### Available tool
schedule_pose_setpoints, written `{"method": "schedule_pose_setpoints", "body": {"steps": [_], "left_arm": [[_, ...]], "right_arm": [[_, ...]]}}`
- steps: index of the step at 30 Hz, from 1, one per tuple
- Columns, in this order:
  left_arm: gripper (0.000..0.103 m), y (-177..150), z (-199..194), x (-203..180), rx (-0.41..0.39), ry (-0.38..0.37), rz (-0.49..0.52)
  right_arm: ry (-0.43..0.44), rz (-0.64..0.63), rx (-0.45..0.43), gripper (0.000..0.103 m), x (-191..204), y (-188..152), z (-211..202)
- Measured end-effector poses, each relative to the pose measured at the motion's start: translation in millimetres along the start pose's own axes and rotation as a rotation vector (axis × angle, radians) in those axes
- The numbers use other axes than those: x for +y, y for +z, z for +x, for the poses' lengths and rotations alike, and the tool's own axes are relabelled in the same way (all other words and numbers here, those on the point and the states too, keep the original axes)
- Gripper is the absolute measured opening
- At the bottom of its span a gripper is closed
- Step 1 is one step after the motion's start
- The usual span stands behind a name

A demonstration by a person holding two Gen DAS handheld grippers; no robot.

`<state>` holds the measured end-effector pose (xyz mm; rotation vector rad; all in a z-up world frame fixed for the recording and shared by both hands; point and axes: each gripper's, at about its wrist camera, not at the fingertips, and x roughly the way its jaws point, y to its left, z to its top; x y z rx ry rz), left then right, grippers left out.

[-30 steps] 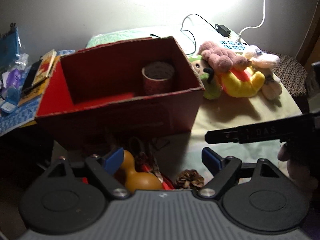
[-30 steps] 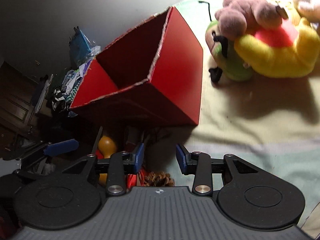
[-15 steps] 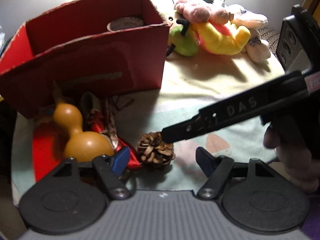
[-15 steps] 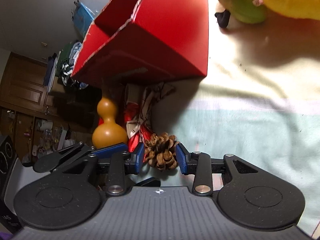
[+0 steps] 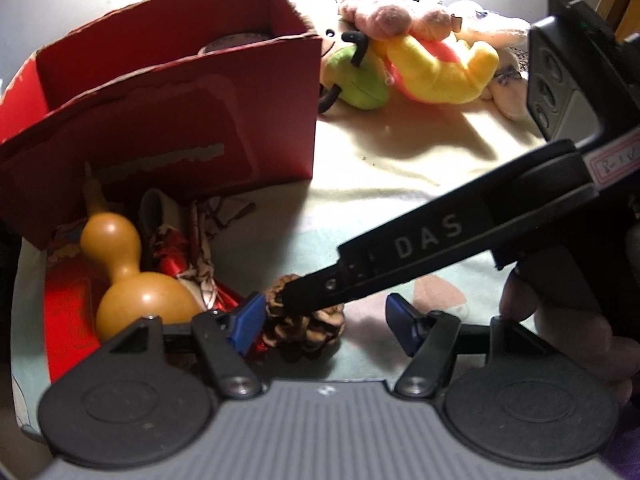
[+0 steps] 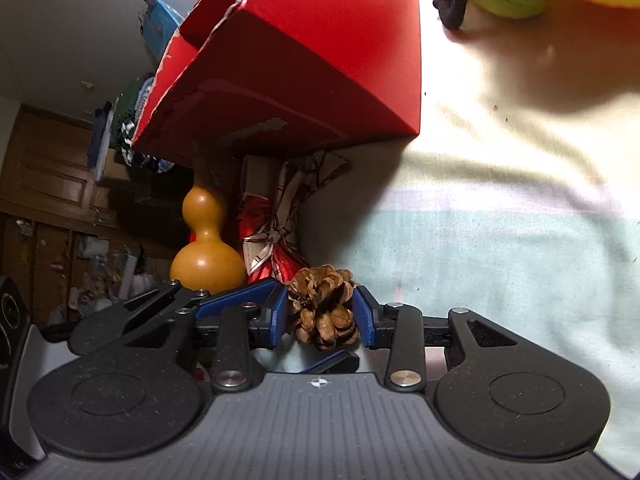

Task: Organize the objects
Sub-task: 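Grasp the brown pinecone with the right tool, then carry the pinecone with the right tool into the red box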

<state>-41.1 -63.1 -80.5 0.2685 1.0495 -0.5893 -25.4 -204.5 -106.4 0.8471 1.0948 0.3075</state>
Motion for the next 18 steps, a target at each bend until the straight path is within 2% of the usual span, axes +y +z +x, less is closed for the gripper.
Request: {"method": "schedule_pose_setpoints", "body": {"steps": [2, 4, 9, 18], "left_arm": [[0.071, 0, 1, -3, 0.001, 0.005, 0.021], [0.072, 0, 1, -5, 0.003, 0.008, 0.034], [0.073, 1, 1, -6, 0.006, -0.013, 0.047], [0.061, 12, 15, -7, 0.018, -0.066, 0.023]], "right_arm": [[0.006, 0.004, -0.003, 0.039, -2, 1, -1], [0.009, 0.017, -0.006, 0.032, -6, 1, -3], [0.003, 0.038, -0.043, 0.032, -14, 1, -15], [-0.037, 0.063, -0.093, 0.032, -21, 2, -33]]}}
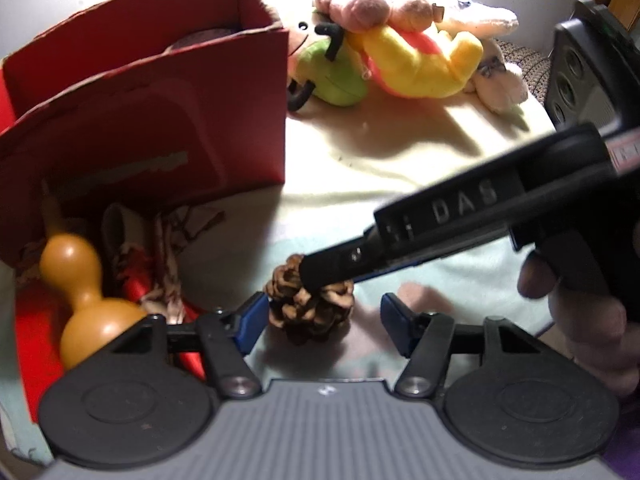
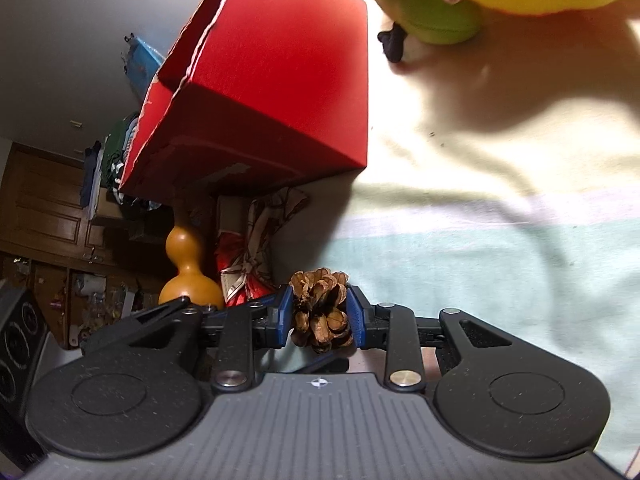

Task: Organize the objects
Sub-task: 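Carry the pinecone with the right tool into the red box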

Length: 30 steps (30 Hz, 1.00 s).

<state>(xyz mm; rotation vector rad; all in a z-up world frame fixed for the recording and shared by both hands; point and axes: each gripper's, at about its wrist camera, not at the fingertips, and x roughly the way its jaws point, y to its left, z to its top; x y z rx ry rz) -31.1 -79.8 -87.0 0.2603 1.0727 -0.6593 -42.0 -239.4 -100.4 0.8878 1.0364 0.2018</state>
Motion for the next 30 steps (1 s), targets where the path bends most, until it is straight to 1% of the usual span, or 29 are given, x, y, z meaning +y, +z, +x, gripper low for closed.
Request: {"method": "schedule_pose_setpoints", "body": {"steps": [3, 6, 9, 12, 18, 20, 24, 25, 26, 30], "left_arm": [[0.056, 7, 0, -1, -0.012, -0.024, 0.004], [0.053, 15, -6, -1, -0.034, -0.068, 0.018], [0.052, 27, -13, -5, -0.063, -0.091, 0.050], [0.052, 40, -26, -7, -0.106, -0.114, 0.086], [0.052, 70, -58, 0, -0.208, -0.194, 0.120], [0.052, 80, -70, 3, -0.243, -0.210, 0.138], [0.054, 98, -89, 15, -0.317, -0.230, 0.163], [0.057, 102, -94, 21, -0.334, -0.235, 0.164], [0.059, 106, -98, 27, -0.349, -0.241, 0.159], [0.062, 117, -104, 56, -0.378, -0.238, 0.132]], "right_arm": [[-0.022, 0.001, -0.036, 0.032, 0, 1, -9], [-0.027, 0.013, -0.076, 0.032, 0, 4, -20], [-0.029, 0.019, -0.127, 0.032, 4, 6, -32], [-0.031, 0.002, -0.189, 0.032, 14, 10, -47], [-0.035, -0.039, -0.308, 0.032, 42, 23, -78], [-0.032, -0.047, -0.341, 0.032, 52, 30, -84], [-0.034, -0.096, -0.399, 0.032, 77, 48, -91], [-0.035, -0.112, -0.408, 0.032, 84, 53, -90], [-0.038, -0.128, -0.415, 0.032, 91, 61, -89], [-0.060, -0.175, -0.402, 0.032, 116, 90, -73]]}}
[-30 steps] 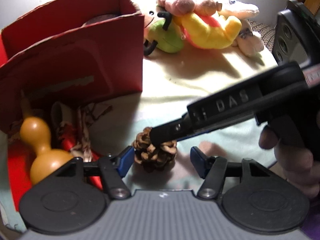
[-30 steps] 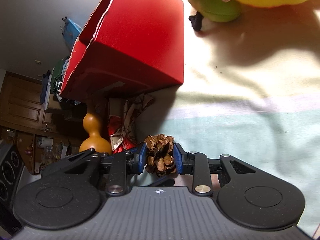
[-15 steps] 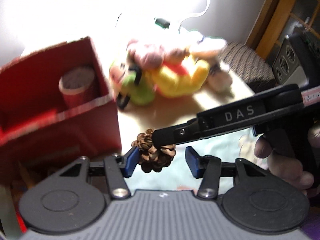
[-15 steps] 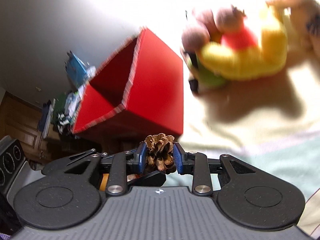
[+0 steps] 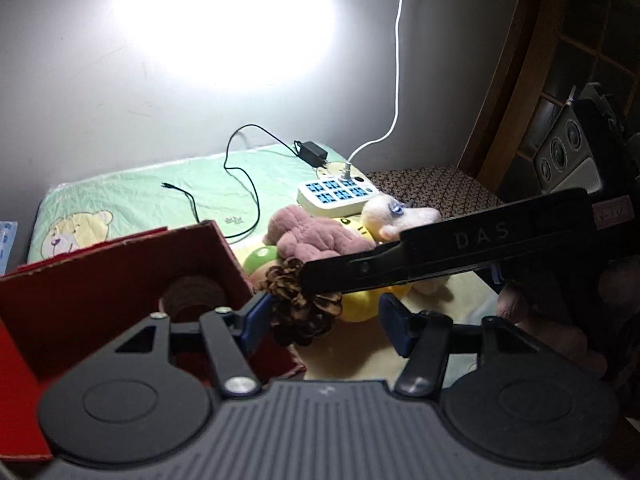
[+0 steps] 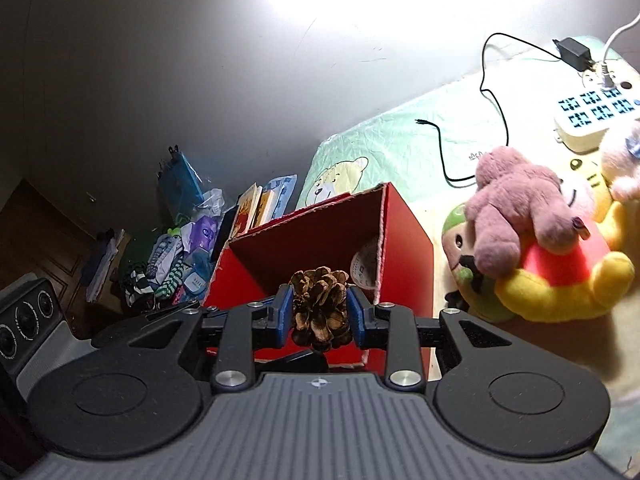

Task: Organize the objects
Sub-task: 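Carry the pinecone with the right tool into the red box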

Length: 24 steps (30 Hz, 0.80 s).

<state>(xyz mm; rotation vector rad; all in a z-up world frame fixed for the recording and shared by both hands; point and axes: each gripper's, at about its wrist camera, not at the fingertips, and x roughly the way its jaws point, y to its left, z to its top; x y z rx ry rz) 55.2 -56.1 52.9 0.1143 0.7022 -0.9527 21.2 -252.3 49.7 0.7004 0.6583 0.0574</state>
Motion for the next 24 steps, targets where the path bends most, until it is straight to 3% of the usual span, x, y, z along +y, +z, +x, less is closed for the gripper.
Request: {"method": "schedule_pose_setpoints", "body": {"steps": [4, 13, 24], "left_arm": [[0.072, -2, -1, 33, 0.012, 0.009, -0.052], [0.074, -28, 25, 97, 0.135, -0.001, -0.181], [0.078, -46, 13, 124, 0.152, 0.000, -0.188]], "right_arm": [[-0.042, -0.057, 0.042, 0.032, 17, 16, 31], [-0.231, -0.241, 0.272, 0.031, 49, 23, 112], [-0.453, -0.552, 0.560, 0.031, 75, 1, 195]]}}
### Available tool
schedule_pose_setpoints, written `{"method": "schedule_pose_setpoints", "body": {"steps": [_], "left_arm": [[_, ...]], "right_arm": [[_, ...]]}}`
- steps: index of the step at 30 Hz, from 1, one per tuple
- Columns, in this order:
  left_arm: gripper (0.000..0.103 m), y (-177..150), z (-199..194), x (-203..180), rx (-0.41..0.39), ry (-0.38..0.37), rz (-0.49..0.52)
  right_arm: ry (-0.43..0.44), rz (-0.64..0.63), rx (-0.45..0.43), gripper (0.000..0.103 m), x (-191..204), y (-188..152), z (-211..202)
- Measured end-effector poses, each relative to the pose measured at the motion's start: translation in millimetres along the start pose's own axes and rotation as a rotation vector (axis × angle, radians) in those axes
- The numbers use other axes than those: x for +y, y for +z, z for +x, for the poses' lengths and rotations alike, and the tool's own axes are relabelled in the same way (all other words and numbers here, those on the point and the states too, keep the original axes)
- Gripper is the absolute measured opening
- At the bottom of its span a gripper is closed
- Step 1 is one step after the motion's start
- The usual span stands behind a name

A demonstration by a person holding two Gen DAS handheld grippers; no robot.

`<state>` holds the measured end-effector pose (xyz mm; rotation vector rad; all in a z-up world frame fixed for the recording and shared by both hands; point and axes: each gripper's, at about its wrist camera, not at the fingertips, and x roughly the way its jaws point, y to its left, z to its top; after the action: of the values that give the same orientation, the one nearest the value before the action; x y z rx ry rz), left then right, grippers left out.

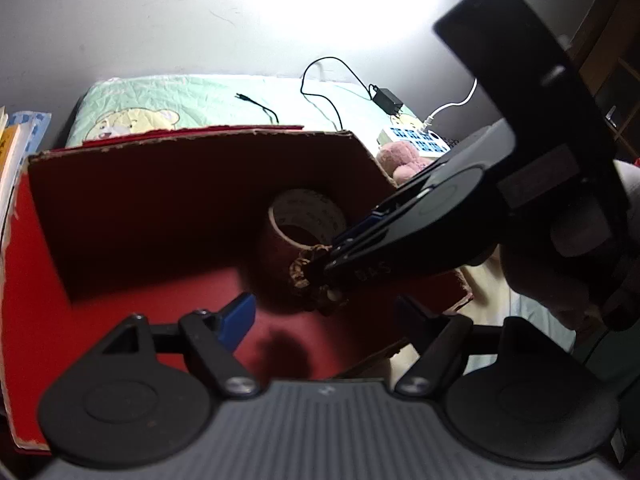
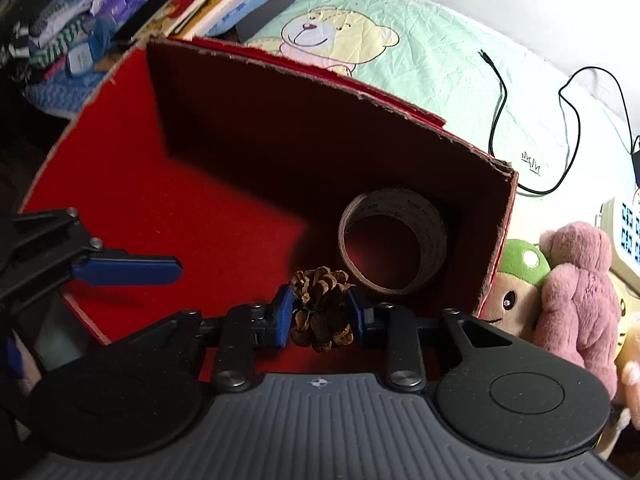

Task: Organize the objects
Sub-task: 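Carry the pinecone with the right tool into the red box, then open the right tool to drop the pinecone beside the tape roll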

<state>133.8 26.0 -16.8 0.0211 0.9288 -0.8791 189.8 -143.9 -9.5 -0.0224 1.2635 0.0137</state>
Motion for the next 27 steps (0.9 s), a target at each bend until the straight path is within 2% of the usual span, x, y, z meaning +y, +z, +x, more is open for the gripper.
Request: {"method": "schedule_pose_setpoints", "body": {"steps": [9, 17, 23, 27], "left_arm": [[0.082, 0, 7, 10, 0.011, 0.005, -0.001], [0.082, 5, 18, 13, 0.042, 0.008, -0.014], [0.083, 4, 18, 14, 0.046, 0.019, -0.008], [0.083, 5, 11, 11, 0.028, 0.034, -0.001]], "right_arm": [[-0.042, -0.032, 0.118, 0.032, -4, 2, 36], [-0.026, -0.038, 0.098, 0.031, -8, -5, 35], [0.040, 0.027, 0.033, 0.031, -19, -10, 17], [0.147, 0.122, 0.016, 0.031, -29, -17, 17]]}}
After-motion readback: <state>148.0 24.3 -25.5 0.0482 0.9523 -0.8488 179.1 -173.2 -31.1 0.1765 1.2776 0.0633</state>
